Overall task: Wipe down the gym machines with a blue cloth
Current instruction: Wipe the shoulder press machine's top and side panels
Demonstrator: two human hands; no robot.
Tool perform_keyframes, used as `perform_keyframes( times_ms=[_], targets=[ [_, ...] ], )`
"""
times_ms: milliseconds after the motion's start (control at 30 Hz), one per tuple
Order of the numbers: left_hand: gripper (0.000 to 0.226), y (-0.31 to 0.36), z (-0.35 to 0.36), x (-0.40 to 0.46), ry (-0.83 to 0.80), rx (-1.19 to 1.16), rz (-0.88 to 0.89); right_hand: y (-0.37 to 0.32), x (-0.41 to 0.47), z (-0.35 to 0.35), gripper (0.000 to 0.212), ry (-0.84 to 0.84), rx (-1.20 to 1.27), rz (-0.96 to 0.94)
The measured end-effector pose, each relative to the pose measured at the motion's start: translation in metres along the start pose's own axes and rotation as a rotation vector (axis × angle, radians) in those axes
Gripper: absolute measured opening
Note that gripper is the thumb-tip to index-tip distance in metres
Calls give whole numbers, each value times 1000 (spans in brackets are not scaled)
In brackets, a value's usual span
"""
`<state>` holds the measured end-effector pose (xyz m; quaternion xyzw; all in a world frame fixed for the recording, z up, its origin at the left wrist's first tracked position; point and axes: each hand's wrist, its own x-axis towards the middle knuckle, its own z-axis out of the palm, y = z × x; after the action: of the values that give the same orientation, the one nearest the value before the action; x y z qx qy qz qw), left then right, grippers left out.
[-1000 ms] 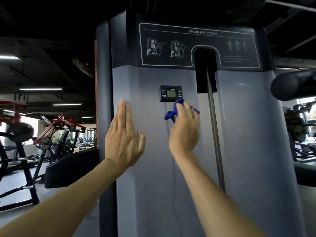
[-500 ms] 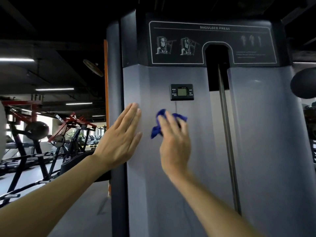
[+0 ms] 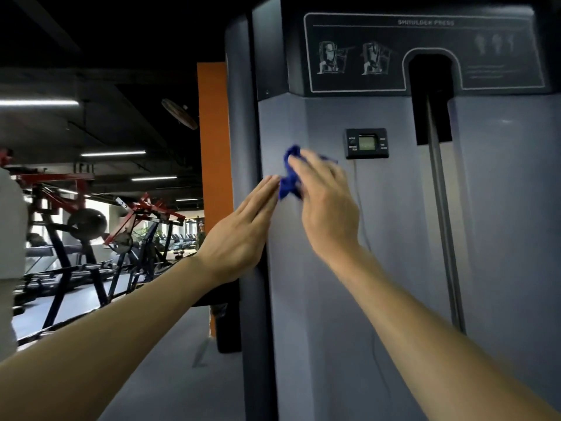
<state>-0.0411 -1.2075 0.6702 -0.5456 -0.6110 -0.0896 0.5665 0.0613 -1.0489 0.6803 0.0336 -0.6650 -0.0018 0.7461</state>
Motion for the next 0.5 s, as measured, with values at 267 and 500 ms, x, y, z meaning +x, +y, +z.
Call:
perform_keyframes(
  times_ms=[267, 500],
  targets=[
    [86, 0, 5, -8, 68, -133, -64, -15, -18, -9, 46, -37, -146, -236],
    [66, 7, 4, 4, 174, -28, -105, -4, -5, 4, 36, -59, 20, -66]
  ],
)
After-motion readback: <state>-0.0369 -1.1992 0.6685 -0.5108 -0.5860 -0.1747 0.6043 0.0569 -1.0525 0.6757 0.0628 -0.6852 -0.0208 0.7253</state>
